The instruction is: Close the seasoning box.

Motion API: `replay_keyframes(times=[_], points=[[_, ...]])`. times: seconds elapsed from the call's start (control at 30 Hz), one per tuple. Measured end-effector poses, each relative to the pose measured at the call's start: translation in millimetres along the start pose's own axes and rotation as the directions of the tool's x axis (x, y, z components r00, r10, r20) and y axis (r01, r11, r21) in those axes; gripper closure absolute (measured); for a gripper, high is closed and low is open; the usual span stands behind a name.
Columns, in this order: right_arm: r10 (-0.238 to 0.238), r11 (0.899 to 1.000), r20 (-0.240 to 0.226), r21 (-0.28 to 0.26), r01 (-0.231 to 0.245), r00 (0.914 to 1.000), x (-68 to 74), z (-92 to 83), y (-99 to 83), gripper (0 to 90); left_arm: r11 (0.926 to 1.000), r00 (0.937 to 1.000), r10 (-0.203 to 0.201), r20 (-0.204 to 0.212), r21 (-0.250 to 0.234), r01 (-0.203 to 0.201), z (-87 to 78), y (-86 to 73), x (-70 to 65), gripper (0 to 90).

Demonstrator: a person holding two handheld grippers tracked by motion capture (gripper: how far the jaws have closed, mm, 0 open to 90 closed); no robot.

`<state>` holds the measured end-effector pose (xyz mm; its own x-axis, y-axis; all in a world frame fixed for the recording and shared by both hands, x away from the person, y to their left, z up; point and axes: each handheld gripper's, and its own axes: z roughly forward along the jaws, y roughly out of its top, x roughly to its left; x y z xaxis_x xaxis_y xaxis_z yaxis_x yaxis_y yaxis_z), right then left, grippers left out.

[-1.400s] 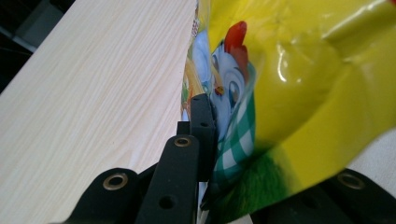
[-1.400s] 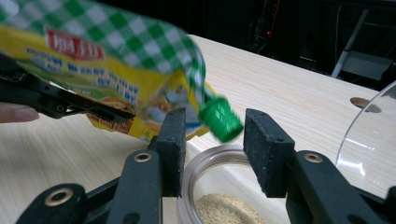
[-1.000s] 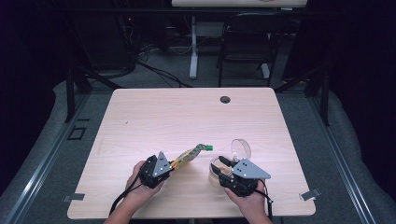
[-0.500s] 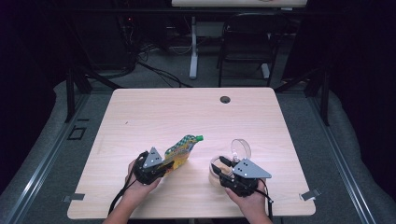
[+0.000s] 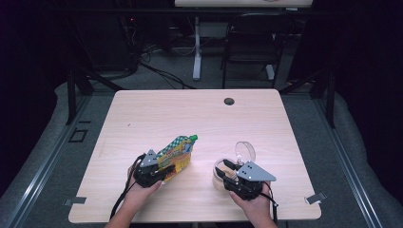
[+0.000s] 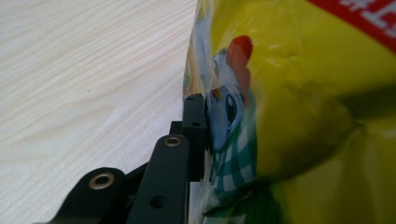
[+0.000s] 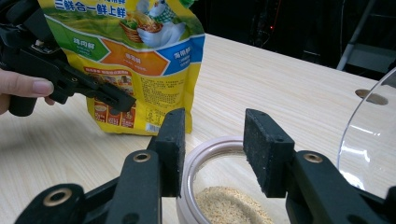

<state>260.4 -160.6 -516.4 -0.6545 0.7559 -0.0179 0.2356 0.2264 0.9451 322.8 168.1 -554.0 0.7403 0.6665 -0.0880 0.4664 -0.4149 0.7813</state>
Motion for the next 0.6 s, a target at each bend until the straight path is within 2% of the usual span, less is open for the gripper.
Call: replay_keyframes(times=[0.27,0.43,0.6], points=[[0.001,1.000,0.003,0.009,-0.001,1.0000,-1.6,1.0,-0.9,59.3,0.9989,0.9991,-0.042,0.011,0.019,0.042,-0.5,-4.6,4.3,73.8],[0.006,1.000,0.002,0.004,-0.006,1.0000,-1.4,1.1,-0.7,59.3,0.9976,0.9976,-0.069,0.002,0.010,0.069,-1.8,-7.6,7.0,67.9],[0.006,1.000,-0.002,-0.001,-0.006,1.0000,-1.4,-0.6,0.2,59.3,0.9970,0.9969,-0.078,0.009,0.004,0.078,-3.5,-8.2,8.4,63.0]])
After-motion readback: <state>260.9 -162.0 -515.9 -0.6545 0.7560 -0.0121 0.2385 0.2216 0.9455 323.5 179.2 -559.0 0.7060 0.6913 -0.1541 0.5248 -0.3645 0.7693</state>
